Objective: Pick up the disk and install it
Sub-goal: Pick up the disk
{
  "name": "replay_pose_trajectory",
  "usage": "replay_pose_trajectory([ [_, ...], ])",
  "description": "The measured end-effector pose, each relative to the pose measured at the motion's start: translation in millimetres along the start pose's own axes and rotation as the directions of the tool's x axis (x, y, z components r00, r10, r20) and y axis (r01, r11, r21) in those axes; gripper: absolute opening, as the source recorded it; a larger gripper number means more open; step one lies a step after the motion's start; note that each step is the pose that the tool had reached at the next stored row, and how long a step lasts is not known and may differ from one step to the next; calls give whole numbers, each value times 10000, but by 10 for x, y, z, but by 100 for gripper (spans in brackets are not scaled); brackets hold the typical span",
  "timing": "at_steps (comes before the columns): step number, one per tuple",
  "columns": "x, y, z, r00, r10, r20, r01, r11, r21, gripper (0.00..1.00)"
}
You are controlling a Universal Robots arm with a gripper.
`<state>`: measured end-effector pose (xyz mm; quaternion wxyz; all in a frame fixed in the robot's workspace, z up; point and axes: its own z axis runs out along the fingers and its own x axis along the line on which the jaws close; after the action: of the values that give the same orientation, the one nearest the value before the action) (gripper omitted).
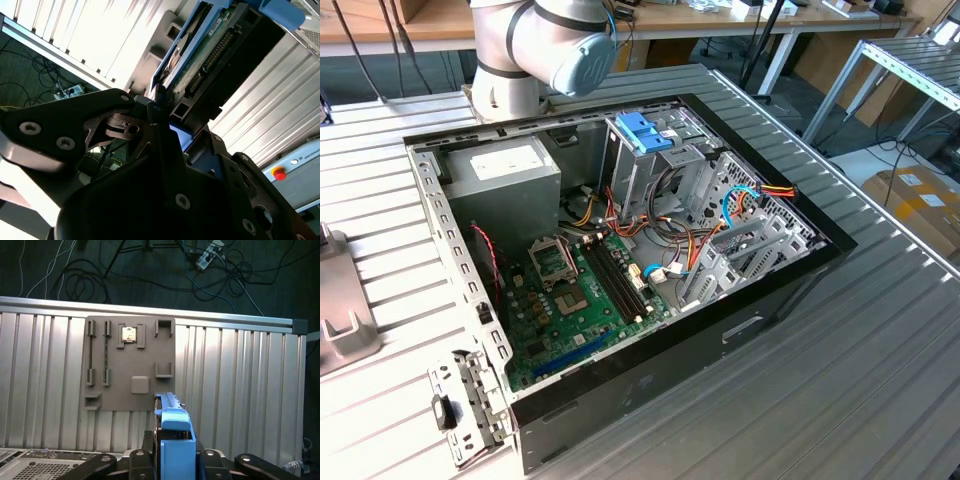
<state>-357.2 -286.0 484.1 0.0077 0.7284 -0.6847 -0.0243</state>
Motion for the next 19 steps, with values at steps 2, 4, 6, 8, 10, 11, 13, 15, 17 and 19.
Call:
replay_pose_trajectory([
  [2,1,-7,0,10000,0,0,0,10000,1,37],
  [4,1,-14,-1,10000,0,0,0,10000,0,37],
  [6,2,-23,-1,10000,0,0,0,10000,-1,37],
  [8,2,-31,-1,10000,0,0,0,10000,0,37],
  [10,3,-43,-2,10000,-1,0,1,10000,-1,37],
  [11,3,-52,-2,10000,0,0,0,10000,0,37],
  [13,4,-65,-3,10000,-1,0,1,10000,0,37],
  [15,5,-79,-4,10000,0,0,0,10000,0,37],
  [17,6,-102,-5,10000,0,0,0,10000,0,37],
  [19,7,-119,-5,10000,0,0,0,10000,0,37],
])
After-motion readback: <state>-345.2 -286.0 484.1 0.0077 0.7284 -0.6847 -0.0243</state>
